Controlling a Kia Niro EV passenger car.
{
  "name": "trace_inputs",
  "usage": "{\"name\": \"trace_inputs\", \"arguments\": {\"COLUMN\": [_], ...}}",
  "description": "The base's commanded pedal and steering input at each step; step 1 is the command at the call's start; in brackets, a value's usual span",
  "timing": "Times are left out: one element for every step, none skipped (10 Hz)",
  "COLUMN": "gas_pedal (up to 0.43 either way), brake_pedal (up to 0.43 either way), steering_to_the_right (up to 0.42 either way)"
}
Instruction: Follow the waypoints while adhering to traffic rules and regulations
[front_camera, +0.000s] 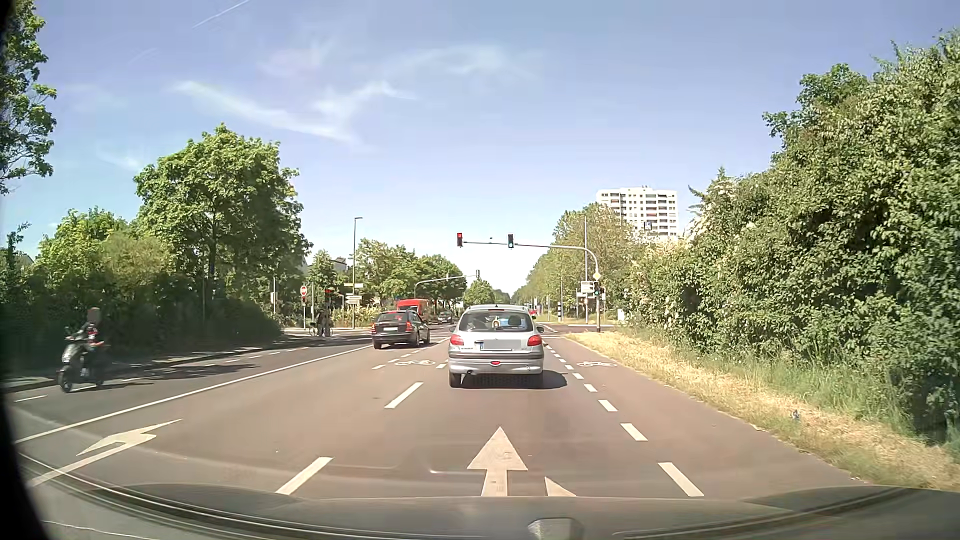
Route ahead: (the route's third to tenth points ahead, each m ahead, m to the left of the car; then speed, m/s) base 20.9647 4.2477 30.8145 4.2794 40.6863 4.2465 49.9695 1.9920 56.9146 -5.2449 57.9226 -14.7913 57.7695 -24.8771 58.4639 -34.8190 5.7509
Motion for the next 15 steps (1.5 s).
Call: {"name": "trace_inputs", "arguments": {"gas_pedal": [0.268, 0.268, 0.268, 0.268, 0.268, 0.26, 0.26, 0.26, 0.248, 0.228, 0.22, 0.197, 0.189, 0.177, 0.157], "brake_pedal": [0.03, 0.03, 0.03, 0.03, 0.03, 0.03, 0.03, 0.03, 0.03, 0.03, 0.03, 0.03, 0.03, 0.03, 0.03], "steering_to_the_right": [0.003, 0.003, 0.003, 0.003, 0.003, 0.003, 0.003, 0.003, 0.003, 0.003, 0.003, 0.003, 0.003, 0.003, 0.003]}}
